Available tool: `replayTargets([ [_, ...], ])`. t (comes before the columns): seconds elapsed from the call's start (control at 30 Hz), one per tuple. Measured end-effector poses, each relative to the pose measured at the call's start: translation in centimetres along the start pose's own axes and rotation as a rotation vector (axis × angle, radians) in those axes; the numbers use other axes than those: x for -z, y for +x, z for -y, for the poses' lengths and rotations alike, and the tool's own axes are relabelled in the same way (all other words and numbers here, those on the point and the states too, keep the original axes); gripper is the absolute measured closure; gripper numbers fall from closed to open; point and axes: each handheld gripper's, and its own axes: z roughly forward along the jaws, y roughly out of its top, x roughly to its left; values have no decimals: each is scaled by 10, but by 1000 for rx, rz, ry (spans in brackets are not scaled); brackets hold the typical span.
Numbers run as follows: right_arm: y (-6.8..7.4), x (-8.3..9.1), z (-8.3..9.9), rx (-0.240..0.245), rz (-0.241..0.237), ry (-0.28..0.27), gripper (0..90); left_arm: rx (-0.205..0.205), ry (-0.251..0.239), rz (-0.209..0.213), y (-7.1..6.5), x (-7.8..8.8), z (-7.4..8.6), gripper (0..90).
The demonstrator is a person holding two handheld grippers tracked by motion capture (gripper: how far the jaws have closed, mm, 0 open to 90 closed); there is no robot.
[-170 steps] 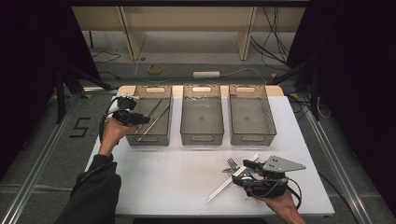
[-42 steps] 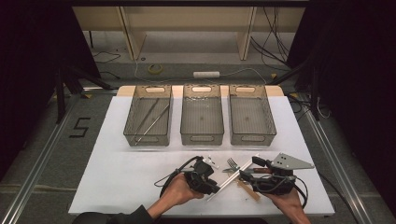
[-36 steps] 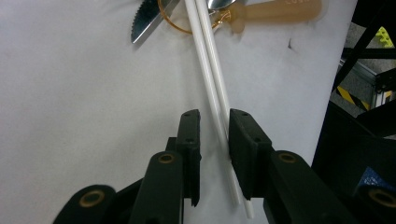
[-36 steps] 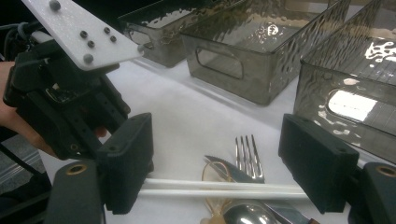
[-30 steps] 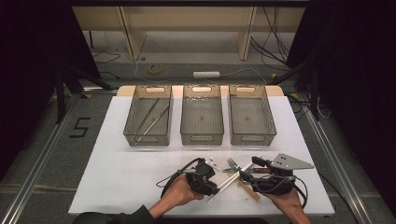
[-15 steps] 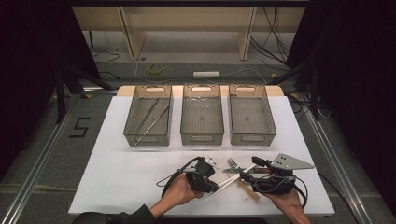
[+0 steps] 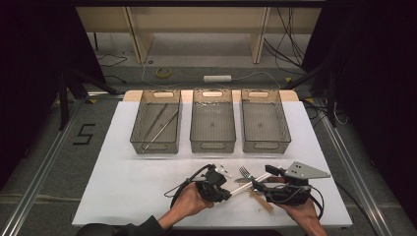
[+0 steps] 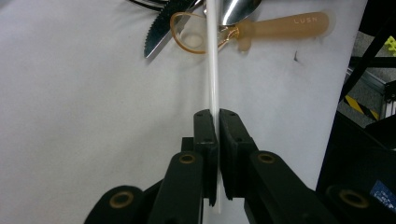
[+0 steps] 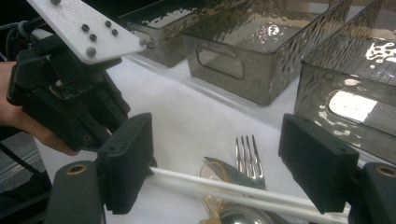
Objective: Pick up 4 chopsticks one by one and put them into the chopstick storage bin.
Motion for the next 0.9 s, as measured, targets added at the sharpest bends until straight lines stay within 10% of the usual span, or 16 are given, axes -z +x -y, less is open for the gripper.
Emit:
replayTargets([
  [0.9,-1,2,0,-5,4,-15,274,-38,-71,-7,3,27,-5,861],
])
